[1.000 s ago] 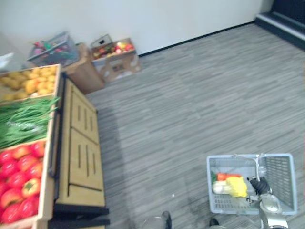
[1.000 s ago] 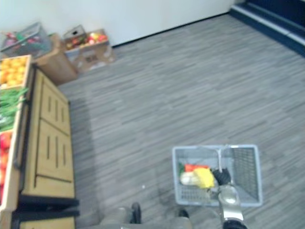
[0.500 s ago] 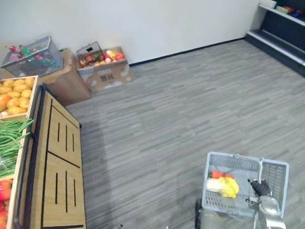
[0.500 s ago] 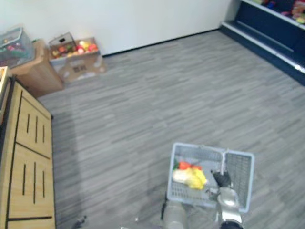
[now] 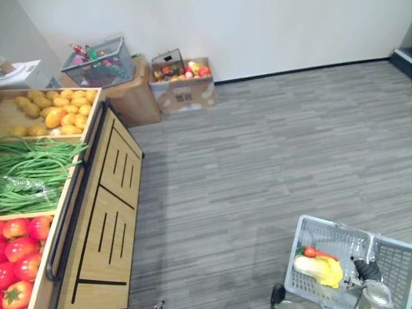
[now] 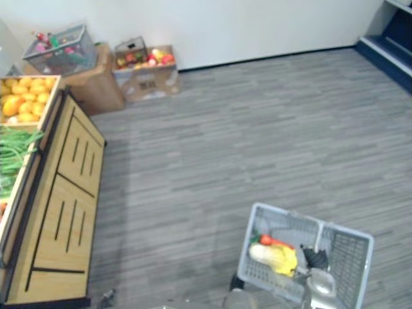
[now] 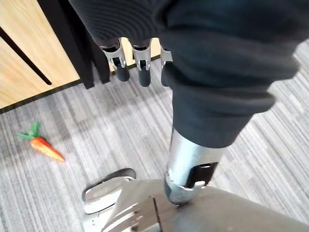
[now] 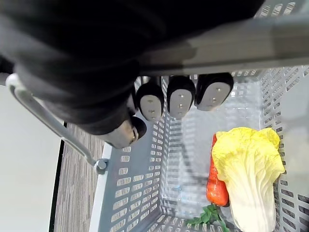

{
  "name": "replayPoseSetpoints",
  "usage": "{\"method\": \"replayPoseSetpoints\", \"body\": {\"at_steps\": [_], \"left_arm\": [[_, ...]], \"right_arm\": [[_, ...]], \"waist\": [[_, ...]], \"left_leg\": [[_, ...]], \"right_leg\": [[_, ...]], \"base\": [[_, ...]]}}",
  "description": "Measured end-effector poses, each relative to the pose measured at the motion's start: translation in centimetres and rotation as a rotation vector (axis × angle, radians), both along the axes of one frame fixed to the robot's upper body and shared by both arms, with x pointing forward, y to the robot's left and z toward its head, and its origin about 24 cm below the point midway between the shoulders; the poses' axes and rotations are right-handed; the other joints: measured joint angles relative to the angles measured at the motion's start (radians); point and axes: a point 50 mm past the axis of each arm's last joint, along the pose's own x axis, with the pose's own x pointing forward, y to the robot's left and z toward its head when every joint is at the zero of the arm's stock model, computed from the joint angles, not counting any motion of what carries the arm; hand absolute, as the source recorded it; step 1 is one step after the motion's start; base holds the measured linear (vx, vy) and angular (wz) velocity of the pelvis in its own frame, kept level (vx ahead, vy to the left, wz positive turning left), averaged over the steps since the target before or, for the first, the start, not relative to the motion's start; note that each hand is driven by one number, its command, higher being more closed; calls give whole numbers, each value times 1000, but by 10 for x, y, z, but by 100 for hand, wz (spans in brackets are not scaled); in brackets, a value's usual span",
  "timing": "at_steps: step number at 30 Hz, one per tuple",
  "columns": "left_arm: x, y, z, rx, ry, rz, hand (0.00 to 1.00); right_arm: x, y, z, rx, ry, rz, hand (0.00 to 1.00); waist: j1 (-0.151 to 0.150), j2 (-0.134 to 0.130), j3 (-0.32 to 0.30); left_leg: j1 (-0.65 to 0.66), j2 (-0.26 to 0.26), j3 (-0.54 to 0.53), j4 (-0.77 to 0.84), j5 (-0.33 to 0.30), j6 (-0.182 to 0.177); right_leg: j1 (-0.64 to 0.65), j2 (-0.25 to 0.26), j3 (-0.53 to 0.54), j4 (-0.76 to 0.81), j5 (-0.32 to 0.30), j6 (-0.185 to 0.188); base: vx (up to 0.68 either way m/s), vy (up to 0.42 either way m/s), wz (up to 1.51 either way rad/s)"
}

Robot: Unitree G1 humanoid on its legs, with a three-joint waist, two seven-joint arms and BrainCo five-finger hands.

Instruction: Pick vegetable in the basket

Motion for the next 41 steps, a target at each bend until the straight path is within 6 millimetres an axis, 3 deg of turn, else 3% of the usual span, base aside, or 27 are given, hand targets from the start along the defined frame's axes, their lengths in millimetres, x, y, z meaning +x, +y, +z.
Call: {"method": "replayPoseSetpoints", "body": {"at_steps": [4, 10, 14, 18, 24, 31, 41], "left_arm": [[1, -1, 0, -1, -1, -3, 0], [0, -4, -2, -4, 19, -42, 0], [3, -4, -2, -10, 27, -41, 0], [6, 2, -1, -16, 3, 28, 0], [6, 7, 1, -54, -42, 192, 0], [3, 1, -2, -127, -67, 380, 0], [6, -4, -4, -170, -59, 421, 0]], "right_arm": [[-3, 6, -6, 28, 10, -9, 100], [-28, 5, -17, 79, 58, -86, 100], [-33, 2, -18, 100, 45, -138, 100], [-45, 14, -32, 201, 49, -242, 100], [-68, 36, -52, 339, 76, -378, 100], [-93, 50, -65, 423, 123, -485, 100], [-98, 60, -70, 459, 165, -464, 100]], "waist": [[0, 5, -4], [-6, -1, -7], [-12, -8, -9], [-25, -30, -14], [-20, -72, -40], [-4, -48, -51], [-2, -32, -48]], "left_leg": [[5, -5, 57, -62, -1, 0], [54, -22, 114, -119, -10, 13], [51, -46, 167, -117, -21, 29], [52, -41, 195, -88, -47, 34], [57, -33, 199, -85, -56, 33], [108, -16, 184, -91, -75, 25], [139, -6, 169, -102, -74, 23]], "right_leg": [[0, 6, 25, -97, 72, 3], [-4, -3, 74, -96, 79, 19], [-43, -13, 132, -90, 95, 38], [-67, -7, 145, -38, 93, 27], [-42, 5, 138, -82, 96, 29], [19, 20, 106, -104, 91, 23], [52, 25, 81, -104, 83, 21]], "base": [[-70, 31, -17], [-51, 34, -22], [-13, 65, -40], [42, 44, -21], [69, -2, -1], [38, -4, 2], [-9, -17, 4]]}}
